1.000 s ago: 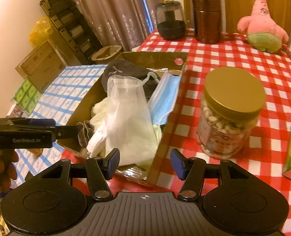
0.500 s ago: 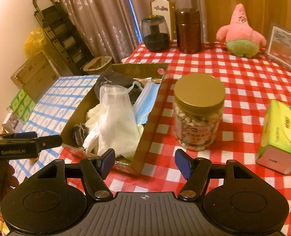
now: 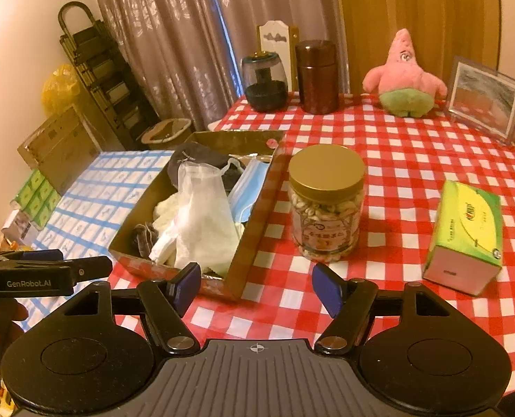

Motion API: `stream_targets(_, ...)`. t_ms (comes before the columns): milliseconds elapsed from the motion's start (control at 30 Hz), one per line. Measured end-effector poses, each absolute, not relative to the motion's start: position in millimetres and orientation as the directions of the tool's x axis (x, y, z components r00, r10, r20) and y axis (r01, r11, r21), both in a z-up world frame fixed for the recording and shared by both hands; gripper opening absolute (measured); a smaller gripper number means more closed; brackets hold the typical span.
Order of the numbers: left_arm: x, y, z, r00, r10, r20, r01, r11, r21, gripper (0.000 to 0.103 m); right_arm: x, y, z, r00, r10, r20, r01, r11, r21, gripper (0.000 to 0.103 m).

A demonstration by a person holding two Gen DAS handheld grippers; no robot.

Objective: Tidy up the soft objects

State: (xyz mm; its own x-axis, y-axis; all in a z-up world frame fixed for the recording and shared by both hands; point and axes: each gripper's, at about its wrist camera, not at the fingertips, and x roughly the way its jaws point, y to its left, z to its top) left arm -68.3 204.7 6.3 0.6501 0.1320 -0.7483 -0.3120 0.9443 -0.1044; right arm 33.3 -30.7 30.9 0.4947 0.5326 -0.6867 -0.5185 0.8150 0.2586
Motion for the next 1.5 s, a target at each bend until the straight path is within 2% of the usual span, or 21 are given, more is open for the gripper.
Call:
stream_targets(433, -94.2, 174.6, 4.8, 0.651, 0.140, -0.746, -0.296, 0.952, -0.079, 0.102, 4.9, -50.2, 23.5, 0.531, 0.482, -0.697, -0.508, 0.840, 0.193, 0.071)
stream_targets(833, -134.7, 147.5, -1.5, 0.644, 0.174, -0.745, -0.307, 0.951, -0.044, 0.102, -30.5, -55.7, 1.3, 0.497, 0.489, -0.717, -0.538, 0.822, 0.187, 0.071)
stream_targets(1500, -171.9, 133.2, 21.5, 0.677, 0.200, -0.709, -0.311, 0.950, -0.029, 0.102, -63.0, -69.9, 20.2, 0.533, 0.503, -0.680, -0.541, 0.821, 0.183, 0.071)
